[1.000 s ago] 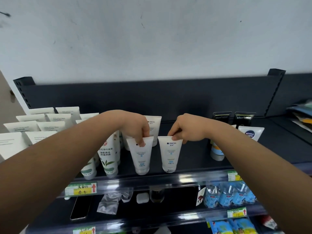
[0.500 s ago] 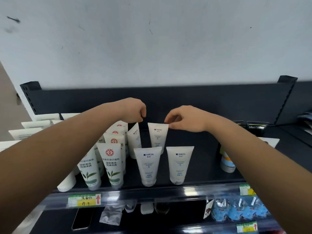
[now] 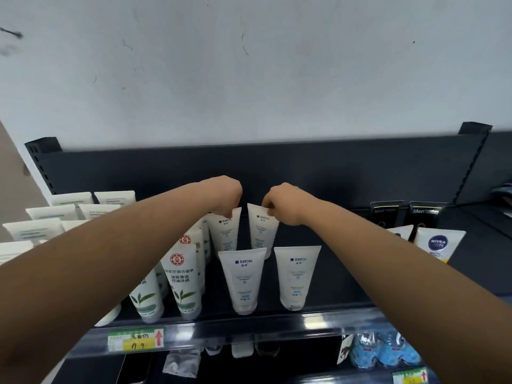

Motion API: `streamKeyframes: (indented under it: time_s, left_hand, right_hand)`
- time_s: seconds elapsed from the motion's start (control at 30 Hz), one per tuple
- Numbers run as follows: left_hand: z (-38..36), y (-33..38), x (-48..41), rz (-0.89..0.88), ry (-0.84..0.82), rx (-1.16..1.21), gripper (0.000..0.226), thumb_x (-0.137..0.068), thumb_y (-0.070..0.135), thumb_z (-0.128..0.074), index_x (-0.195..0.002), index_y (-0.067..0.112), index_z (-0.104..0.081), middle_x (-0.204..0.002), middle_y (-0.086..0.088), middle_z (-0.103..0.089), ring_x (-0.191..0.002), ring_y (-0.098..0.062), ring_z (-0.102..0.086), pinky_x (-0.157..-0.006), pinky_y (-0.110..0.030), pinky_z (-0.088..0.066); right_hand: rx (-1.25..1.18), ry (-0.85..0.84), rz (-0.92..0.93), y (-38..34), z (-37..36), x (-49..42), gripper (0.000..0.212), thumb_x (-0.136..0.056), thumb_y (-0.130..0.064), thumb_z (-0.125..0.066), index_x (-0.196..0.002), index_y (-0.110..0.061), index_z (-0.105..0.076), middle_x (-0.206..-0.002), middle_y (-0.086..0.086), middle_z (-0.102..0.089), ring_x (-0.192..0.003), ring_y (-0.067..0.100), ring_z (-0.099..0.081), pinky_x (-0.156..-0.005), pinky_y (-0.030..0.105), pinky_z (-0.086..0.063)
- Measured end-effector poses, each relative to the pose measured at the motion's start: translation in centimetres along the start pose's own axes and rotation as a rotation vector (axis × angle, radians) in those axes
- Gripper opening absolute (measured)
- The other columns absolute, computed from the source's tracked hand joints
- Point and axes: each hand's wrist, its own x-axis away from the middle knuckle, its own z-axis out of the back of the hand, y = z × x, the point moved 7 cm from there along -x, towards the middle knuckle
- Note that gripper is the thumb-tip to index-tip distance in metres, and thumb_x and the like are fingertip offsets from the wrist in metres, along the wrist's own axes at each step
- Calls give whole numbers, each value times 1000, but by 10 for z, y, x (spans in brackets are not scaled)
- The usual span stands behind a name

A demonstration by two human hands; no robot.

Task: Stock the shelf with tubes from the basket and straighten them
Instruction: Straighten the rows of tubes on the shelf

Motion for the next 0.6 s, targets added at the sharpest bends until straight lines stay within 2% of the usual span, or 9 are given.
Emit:
streamKeyframes:
  time_s: [0.13, 0.27, 0.37, 0.47, 0.6]
  left_hand:
    - [-3, 3, -3, -41, 22, 48, 21, -89, 20, -66, -110, 14, -64, -110, -3, -64, -98, -21, -61, -81, -30, -52]
    - [1, 9, 1, -136, 44, 123, 16, -91, 17, -63, -107, 17, -65, -109, 2, -60, -99, -17, -58, -78, -26, -46]
    - [2, 21, 5, -211, 53, 131, 8, -91, 17, -63, -99, 18, -64, -102, 5, -58, -96, -16, -57, -75, -24, -43]
    - [3, 33, 11, -273, 60, 169, 5, -90, 20, -65, -90, 21, -61, -86, 14, -50, -88, -12, -54, -64, -19, -37]
    - [1, 40, 22, -305, 28, 229, 4, -89, 22, -66, -91, 19, -64, -86, 13, -55, -84, -9, -56, -63, -18, -40]
  right_hand:
    - [5, -8, 6, 16, 3, 11, 33, -92, -7, -52, -117, -18, -71, -114, 1, -69, -97, 21, -64, -86, 39, -56]
    - [-11, -42, 32, 28, 8, 31, 32, -93, -7, -53, -115, -20, -73, -116, -3, -69, -104, 19, -62, -92, 38, -52]
    - [-20, -56, 39, 34, 8, 42, 31, -94, -8, -55, -118, -19, -71, -122, -4, -67, -110, 17, -60, -97, 35, -49]
    - [-25, -63, 46, 36, 8, 50, 32, -94, -9, -55, -118, -20, -72, -119, -5, -69, -109, 15, -61, -96, 33, -49]
    - [-36, -67, 66, 35, 7, 57, 31, -93, -10, -57, -117, -21, -73, -117, -7, -70, -106, 12, -61, -95, 31, -50]
